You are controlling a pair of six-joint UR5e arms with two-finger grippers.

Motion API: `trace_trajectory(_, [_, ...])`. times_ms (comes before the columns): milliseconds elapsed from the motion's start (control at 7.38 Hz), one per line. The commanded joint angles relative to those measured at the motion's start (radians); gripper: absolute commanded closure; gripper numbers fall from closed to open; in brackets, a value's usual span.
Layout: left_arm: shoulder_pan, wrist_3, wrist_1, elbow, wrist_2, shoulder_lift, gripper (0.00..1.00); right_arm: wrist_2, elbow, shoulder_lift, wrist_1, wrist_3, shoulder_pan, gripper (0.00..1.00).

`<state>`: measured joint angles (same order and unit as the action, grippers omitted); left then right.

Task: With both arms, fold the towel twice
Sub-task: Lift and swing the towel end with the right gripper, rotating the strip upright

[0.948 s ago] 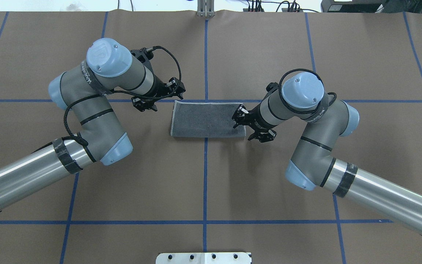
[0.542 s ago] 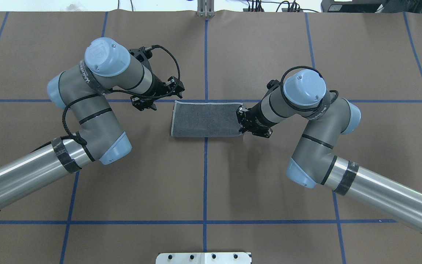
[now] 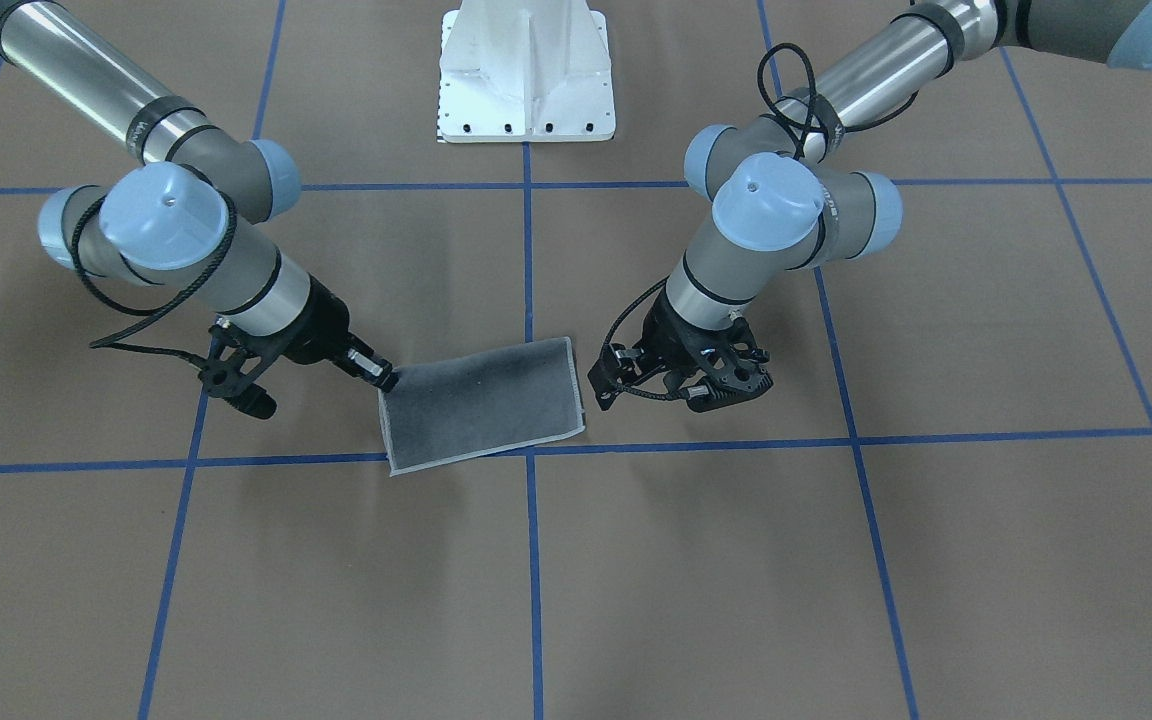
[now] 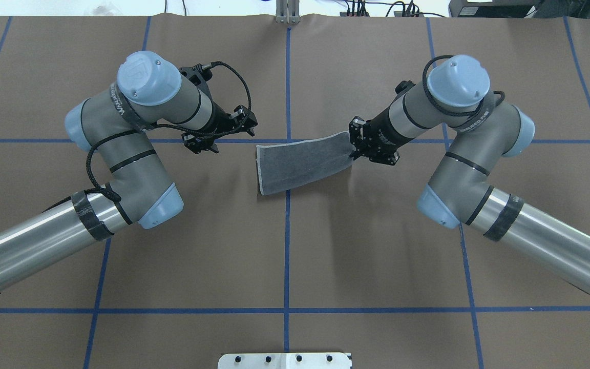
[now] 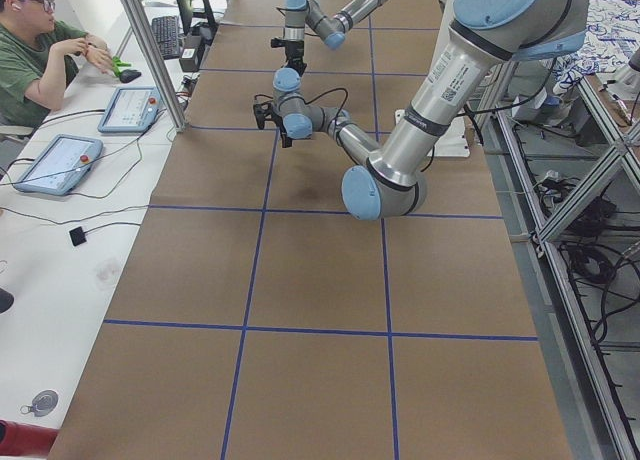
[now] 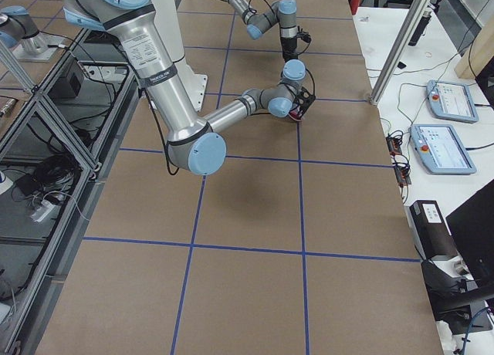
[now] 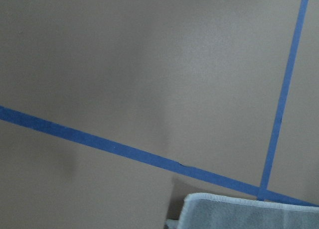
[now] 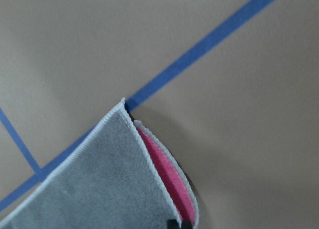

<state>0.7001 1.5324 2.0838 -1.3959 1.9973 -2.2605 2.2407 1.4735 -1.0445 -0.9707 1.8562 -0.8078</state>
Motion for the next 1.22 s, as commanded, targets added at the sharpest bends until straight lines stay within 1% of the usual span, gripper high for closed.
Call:
trace_trajectory(0, [0.001,0.0,-0.001,0.0,0.0,-0.001,0.0,0.052,0.057,-0.028,-0.003,0.007,-0.001,1.0])
trace_trajectory(135, [0.001,0.0,0.001,0.0,0.0,-0.001,0.0,0.066,0.112,-0.038,-0.003,0.047,0.065,1.0])
trace_trajectory(271, [0.004,-0.002,0.001,0.0,0.0,-0.001,0.0,0.066,0.151,-0.026,-0.003,0.129,0.129,1.0])
trace_trajectory(406, [0.009,-0.003,-0.001,0.0,0.0,-0.001,0.0,0.057,0.186,-0.022,-0.002,0.165,0.178,1.0])
trace_trajectory(542, [0.009,-0.003,0.001,0.0,0.0,0.001,0.0,0.053,0.2,-0.008,-0.002,0.175,0.212,1.0])
trace_trajectory(813, [0.019,-0.005,0.001,0.0,0.002,0.001,0.0,-0.021,0.186,0.038,-0.002,0.181,0.275,1.0])
trace_trajectory(948, [0.024,-0.005,0.001,0.0,0.002,0.001,0.0,-0.03,0.182,0.056,-0.003,0.178,0.285,1.0])
trace_trajectory(1084, [0.025,-0.005,0.001,0.0,0.003,0.001,0.0,-0.058,0.159,0.087,-0.002,0.176,0.289,1.0])
